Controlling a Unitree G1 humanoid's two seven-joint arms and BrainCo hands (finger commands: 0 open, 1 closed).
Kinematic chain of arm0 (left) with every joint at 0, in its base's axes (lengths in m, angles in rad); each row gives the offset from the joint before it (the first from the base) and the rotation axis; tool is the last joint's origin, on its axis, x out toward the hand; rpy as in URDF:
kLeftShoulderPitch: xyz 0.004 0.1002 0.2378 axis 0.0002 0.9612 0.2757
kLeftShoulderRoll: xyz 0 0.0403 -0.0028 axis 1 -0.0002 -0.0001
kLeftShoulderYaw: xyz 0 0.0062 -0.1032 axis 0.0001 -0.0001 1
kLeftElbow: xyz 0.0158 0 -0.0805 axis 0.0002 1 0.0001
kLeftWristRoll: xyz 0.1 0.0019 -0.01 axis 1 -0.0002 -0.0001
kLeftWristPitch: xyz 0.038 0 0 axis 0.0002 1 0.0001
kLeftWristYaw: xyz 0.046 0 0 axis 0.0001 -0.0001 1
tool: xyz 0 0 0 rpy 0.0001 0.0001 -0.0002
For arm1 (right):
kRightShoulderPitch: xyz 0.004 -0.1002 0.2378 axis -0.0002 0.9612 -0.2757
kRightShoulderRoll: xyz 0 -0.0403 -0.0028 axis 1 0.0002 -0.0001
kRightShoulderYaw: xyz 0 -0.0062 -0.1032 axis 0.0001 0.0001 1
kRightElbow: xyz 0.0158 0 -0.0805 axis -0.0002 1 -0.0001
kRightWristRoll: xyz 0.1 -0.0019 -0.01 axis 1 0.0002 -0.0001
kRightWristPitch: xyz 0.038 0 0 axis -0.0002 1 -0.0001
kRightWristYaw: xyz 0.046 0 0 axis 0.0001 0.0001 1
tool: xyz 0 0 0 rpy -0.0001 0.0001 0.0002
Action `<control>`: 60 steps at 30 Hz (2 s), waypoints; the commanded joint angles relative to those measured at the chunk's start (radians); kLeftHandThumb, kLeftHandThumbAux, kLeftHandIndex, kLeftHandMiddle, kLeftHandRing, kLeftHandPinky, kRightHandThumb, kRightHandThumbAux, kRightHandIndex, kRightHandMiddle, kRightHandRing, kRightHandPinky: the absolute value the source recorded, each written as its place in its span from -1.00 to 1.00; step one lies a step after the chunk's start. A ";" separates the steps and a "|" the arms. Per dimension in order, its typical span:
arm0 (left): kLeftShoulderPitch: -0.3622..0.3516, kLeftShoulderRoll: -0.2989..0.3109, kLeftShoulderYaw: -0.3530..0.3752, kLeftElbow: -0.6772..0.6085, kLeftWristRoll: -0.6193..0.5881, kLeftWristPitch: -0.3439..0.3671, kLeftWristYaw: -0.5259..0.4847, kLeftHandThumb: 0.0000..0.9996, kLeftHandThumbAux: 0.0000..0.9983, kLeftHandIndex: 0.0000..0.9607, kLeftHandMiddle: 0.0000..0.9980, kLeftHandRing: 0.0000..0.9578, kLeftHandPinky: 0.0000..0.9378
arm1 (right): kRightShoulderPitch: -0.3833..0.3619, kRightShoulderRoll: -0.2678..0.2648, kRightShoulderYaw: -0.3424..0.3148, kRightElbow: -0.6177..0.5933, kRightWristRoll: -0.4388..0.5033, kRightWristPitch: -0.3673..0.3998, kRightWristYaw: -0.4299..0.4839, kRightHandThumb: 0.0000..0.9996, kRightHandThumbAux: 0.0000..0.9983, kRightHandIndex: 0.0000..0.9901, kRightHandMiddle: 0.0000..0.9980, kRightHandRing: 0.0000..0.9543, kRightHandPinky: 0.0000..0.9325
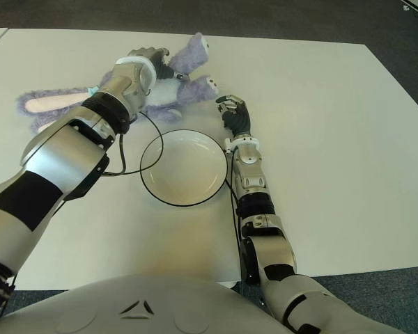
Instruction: Put the doll into the plate.
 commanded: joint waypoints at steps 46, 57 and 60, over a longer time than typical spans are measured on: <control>0.150 0.152 0.064 -0.180 -0.115 -0.598 -0.064 -0.71 -0.58 -1.00 -1.00 -0.99 -0.99 | 0.037 -0.010 0.017 0.042 -0.008 0.042 0.059 0.42 0.44 -0.11 0.68 0.74 0.80; 0.129 0.202 0.090 -0.159 -0.133 -0.784 -0.099 -0.27 -0.41 -1.00 -1.00 -1.00 -1.00 | 0.031 -0.010 0.014 0.053 -0.007 0.046 0.064 0.42 0.44 -0.11 0.69 0.75 0.81; 0.132 0.205 0.110 -0.157 -0.153 -0.810 -0.113 -0.06 -0.33 -1.00 -1.00 -1.00 -1.00 | 0.030 -0.009 0.014 0.053 -0.007 0.047 0.063 0.42 0.44 -0.11 0.69 0.76 0.81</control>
